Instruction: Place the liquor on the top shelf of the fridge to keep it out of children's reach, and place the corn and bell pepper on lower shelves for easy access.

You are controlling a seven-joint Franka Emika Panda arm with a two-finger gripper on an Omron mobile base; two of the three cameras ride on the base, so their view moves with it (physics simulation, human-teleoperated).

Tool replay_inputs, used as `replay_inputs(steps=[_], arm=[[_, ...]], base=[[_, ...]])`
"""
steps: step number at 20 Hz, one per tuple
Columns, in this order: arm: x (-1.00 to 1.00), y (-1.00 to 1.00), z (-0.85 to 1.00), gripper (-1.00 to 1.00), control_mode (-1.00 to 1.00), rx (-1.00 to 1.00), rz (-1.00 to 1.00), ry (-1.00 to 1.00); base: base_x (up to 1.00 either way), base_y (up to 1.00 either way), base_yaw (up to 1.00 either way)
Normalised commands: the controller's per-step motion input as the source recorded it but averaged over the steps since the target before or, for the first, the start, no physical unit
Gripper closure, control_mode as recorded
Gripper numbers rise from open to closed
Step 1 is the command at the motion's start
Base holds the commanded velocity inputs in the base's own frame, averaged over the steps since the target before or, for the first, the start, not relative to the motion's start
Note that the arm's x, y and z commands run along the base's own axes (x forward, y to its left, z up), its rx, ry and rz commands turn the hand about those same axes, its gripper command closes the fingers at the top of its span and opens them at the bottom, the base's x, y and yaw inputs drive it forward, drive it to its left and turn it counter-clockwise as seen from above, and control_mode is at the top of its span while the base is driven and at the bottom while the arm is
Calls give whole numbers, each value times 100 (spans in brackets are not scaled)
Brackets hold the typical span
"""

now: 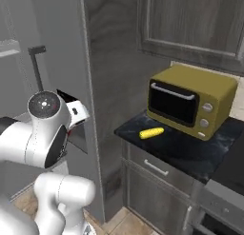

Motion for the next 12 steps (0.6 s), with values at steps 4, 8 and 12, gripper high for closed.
replay_inputs(steps=[4, 8, 12], arm=[[0, 0, 0, 100, 100, 0, 0, 0], [0, 0, 0, 100, 100, 0, 0, 0], [0, 0, 0, 100, 100, 0, 0, 0]], base=[[36, 100, 8], [48, 100, 1], [44, 98, 0]])
